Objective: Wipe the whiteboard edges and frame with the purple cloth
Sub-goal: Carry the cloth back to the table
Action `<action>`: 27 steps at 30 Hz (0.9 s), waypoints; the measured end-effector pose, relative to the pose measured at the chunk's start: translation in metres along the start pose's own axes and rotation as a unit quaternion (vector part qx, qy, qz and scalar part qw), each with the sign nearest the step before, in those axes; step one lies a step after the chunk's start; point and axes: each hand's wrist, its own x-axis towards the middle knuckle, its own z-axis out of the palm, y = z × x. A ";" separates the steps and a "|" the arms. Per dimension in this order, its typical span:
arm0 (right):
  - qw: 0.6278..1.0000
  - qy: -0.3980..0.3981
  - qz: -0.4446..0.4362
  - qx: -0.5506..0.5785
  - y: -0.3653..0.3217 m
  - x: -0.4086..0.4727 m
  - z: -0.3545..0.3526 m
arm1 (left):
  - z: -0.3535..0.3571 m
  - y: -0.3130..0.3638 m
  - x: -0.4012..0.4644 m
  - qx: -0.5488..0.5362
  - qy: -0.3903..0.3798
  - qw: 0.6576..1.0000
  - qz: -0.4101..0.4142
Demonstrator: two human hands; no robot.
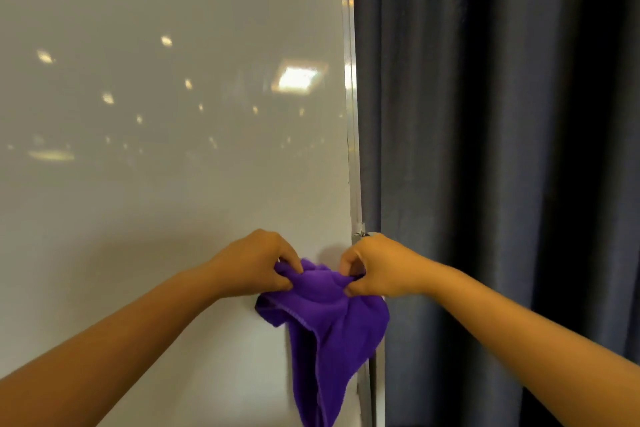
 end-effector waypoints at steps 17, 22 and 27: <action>0.985 0.062 0.155 0.036 -0.069 -0.068 -0.090 | -0.073 0.044 -0.011 -0.176 -0.001 0.983 0.047; 0.975 0.099 0.201 -0.003 -0.098 -0.105 -0.109 | -0.084 0.069 -0.026 -0.212 0.011 0.975 0.069; 0.962 0.114 0.245 -0.028 -0.115 -0.148 -0.128 | -0.085 0.100 -0.031 -0.258 0.012 0.961 0.099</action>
